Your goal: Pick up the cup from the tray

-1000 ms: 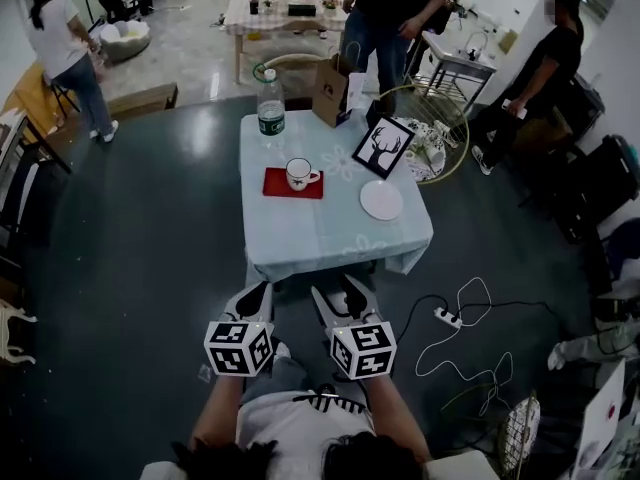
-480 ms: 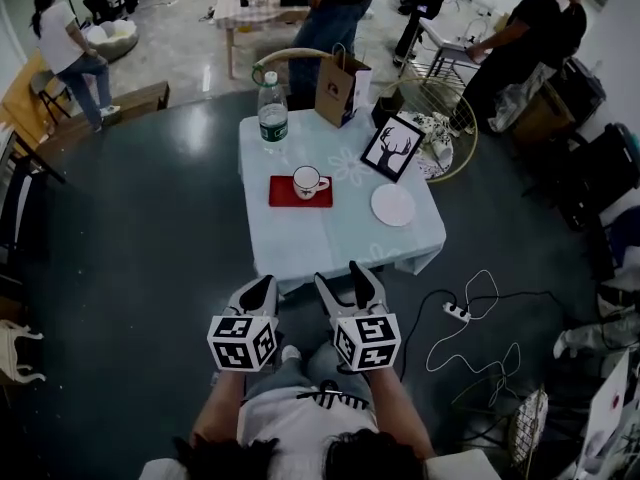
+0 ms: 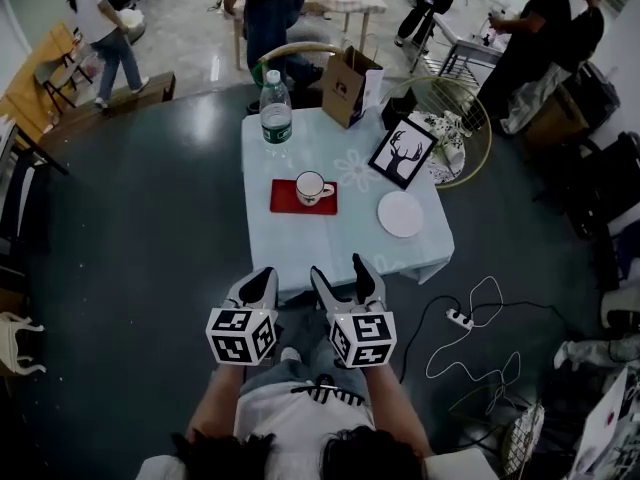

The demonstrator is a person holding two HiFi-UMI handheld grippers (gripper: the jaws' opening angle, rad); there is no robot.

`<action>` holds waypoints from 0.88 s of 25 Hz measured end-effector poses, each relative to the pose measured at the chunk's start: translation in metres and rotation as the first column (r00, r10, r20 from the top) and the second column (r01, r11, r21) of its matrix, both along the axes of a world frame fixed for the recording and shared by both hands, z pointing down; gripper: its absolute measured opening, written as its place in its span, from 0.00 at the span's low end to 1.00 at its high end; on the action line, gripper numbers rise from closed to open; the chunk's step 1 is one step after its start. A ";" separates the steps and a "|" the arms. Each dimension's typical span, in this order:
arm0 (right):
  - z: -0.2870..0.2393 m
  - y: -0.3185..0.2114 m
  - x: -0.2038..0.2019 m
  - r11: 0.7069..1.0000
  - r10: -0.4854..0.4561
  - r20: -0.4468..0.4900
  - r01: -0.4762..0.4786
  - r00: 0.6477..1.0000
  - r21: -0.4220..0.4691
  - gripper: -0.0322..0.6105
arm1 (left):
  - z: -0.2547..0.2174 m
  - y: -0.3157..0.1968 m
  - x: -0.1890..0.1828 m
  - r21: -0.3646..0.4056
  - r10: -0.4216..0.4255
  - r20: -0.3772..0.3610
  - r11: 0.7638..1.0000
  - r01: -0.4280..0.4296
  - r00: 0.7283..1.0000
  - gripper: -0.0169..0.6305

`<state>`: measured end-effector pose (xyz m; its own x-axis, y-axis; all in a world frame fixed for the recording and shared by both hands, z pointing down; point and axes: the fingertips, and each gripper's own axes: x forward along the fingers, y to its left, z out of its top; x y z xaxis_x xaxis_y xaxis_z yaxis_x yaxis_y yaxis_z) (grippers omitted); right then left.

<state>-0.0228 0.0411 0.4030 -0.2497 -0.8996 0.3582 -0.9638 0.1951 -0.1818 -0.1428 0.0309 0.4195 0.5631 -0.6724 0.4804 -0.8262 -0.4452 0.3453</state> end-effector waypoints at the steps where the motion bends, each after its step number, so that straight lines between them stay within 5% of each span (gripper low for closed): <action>1: 0.002 -0.006 0.001 1.000 -0.001 0.005 0.001 1.000 0.003 0.62 | 0.002 -0.005 0.002 -0.003 -0.006 0.003 1.000 0.006 1.000 0.03; 22: 0.080 -0.155 0.015 0.979 -0.203 -0.163 0.199 0.965 -0.044 0.80 | 0.070 -0.115 0.017 -0.129 -0.184 0.019 0.974 0.185 0.983 0.03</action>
<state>-0.0077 -0.1141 0.4832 -0.3594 -0.8263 0.4336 -0.9223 0.3852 -0.0305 -0.1261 -0.0839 0.4899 0.4316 -0.6960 0.5739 -0.8925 -0.2369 0.3838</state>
